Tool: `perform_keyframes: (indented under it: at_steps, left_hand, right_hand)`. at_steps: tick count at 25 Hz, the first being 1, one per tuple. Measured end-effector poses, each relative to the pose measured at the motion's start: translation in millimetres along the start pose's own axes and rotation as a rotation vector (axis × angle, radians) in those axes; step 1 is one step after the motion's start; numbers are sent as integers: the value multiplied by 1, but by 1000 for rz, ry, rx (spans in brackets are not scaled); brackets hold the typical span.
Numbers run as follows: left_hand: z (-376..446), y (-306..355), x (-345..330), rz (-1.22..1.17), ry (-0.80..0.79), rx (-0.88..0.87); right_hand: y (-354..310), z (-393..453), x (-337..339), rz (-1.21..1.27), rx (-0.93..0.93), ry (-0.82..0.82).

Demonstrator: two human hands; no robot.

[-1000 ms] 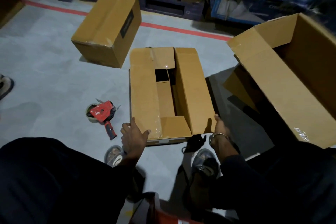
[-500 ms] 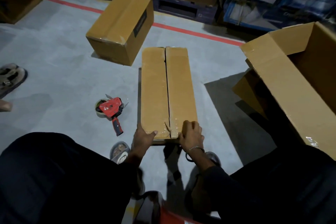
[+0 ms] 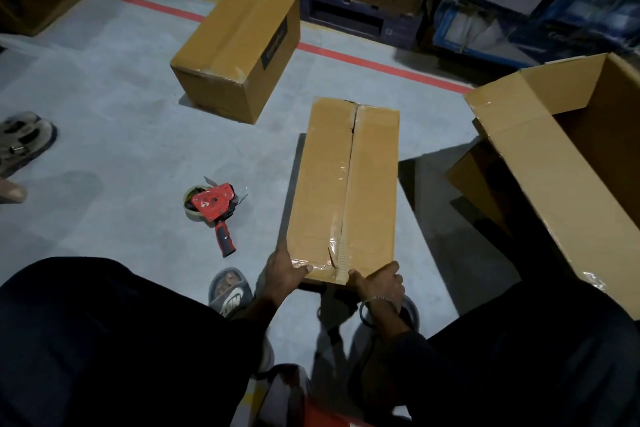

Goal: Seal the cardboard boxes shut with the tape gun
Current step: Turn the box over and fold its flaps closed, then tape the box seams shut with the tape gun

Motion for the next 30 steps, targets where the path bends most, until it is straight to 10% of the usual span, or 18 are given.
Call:
perform_keyframes:
  at_steps: [4,6,11,21,30]
  left_hand:
    - [24,18,27,219,-281,-31]
    - [45,49,68,321,-469,-183]
    - [130,135,250,613,-85,-380]
    - [202,-131,230,356,97,-34]
    - [213,-153,214,147,145,-140]
  right_hand:
    - [-26,-10,9,-3,-77,74]
    - [-63,-28,19,-28,202,331]
    - [-174,-84,-54,183,914,193]
    - [-253,-23,-310,-106,633,-288]
    - [-281,-10,-369,-280,568,-367]
Point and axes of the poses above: each hand's wrist, its own z-axis towards the middle knuckle, its own x-axis out of the back of the hand, y = z × x, the point moved 5 cm from there along z, towards the middle knuckle, and after that the axes turned 1 degree about y, right-handed, at the moved point
